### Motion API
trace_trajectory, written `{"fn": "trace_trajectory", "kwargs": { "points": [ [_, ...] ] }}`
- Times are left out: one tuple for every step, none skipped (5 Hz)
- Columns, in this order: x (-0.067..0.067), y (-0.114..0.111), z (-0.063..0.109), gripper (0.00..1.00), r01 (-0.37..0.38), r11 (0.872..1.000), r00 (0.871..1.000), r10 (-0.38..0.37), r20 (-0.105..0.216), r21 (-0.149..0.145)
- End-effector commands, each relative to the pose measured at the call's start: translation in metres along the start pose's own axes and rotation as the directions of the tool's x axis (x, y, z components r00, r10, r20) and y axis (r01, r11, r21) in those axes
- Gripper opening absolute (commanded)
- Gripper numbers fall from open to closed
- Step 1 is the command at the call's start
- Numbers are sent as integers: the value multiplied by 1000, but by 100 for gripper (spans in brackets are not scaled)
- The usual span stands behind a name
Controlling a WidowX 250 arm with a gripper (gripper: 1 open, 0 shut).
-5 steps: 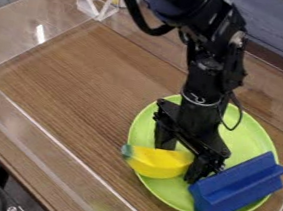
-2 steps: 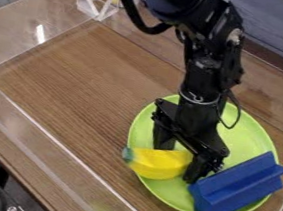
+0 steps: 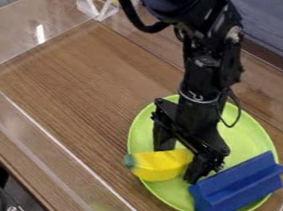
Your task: Remove the banana from inside the green plate and put it on the table
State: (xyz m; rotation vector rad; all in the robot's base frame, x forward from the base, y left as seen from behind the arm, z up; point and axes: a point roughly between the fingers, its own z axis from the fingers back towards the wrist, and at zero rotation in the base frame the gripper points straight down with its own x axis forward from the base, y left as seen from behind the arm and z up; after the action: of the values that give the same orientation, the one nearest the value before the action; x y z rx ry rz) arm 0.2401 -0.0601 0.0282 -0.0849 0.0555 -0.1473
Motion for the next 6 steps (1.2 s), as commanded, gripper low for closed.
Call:
{"fn": "trace_trajectory", "kwargs": {
  "points": [
    [6,2,12,0,-1,1000,999,1,52,-4],
    [6,3,13,0,-1,1000,999,1,51,-7],
    [6,5,19,0,0,1000,999,1,51,-11],
    [5,8,27,0,-1,1000,999,2,54,-16],
    [6,18,48,0,-15,1000,996,16,84,-15],
    [9,51,73,0,-67,998,990,67,122,-4]
  ]
}}
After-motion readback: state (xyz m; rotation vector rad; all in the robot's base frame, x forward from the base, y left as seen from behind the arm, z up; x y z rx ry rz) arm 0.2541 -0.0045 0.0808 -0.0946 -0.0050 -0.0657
